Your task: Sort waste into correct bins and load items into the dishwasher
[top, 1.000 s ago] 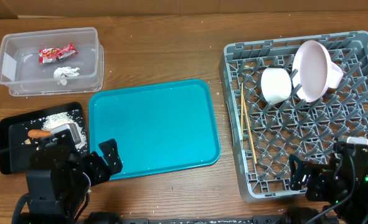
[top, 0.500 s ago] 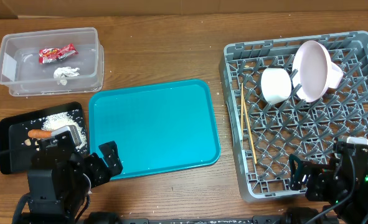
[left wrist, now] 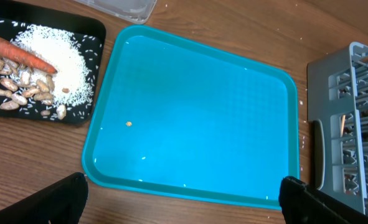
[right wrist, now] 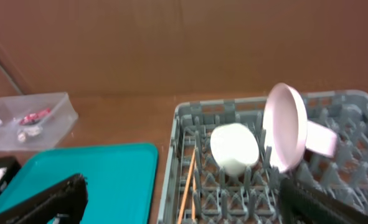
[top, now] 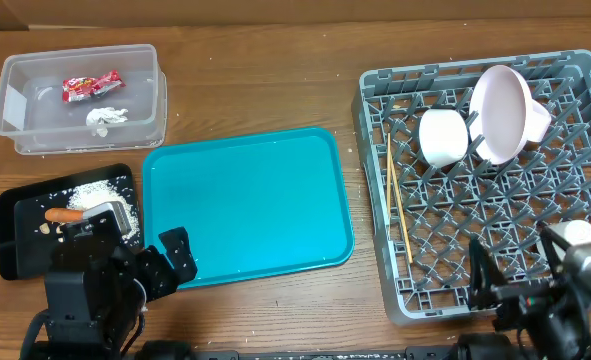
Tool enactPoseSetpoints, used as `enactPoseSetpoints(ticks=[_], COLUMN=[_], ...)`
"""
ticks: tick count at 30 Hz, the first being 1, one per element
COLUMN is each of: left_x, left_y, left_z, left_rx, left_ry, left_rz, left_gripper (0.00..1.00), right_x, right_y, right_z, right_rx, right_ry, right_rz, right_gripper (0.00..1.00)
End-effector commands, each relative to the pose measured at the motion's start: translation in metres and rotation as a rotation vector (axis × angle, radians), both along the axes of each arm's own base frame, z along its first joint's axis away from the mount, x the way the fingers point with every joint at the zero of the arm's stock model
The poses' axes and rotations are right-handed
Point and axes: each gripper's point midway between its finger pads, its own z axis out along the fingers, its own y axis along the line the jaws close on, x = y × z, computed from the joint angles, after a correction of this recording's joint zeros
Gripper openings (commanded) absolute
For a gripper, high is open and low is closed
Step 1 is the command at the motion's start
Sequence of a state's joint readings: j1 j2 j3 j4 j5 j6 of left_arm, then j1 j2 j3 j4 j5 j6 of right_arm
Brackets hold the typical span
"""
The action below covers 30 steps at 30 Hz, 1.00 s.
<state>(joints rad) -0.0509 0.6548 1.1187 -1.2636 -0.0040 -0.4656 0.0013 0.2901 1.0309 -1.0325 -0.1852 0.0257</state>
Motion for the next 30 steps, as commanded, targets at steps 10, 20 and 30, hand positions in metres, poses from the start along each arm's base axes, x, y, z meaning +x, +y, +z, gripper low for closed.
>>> enactPoseSetpoints(ticks=[10, 20, 30], left_x=[0.000, 0.000, 0.000], left_y=[0.002, 0.002, 0.002], left_z=[0.000, 0.000, 0.000], left_rx=[0.005, 0.005, 0.005], left_ry=[-0.004, -0.004, -0.004], left_rz=[0.010, 0.010, 0.010], left_gripper=[1.00, 1.00, 1.00], right_x=[0.067, 0.099, 0.101], right_y=[0.002, 0.000, 0.000], right_z=[-0.088, -0.139, -0.170], right_rx=[-0.003, -0.052, -0.056], right_ry=[-0.249, -0.360, -0.234], right_rz=[0.006, -0.005, -0.004], right_gripper=[1.00, 1.00, 1.00])
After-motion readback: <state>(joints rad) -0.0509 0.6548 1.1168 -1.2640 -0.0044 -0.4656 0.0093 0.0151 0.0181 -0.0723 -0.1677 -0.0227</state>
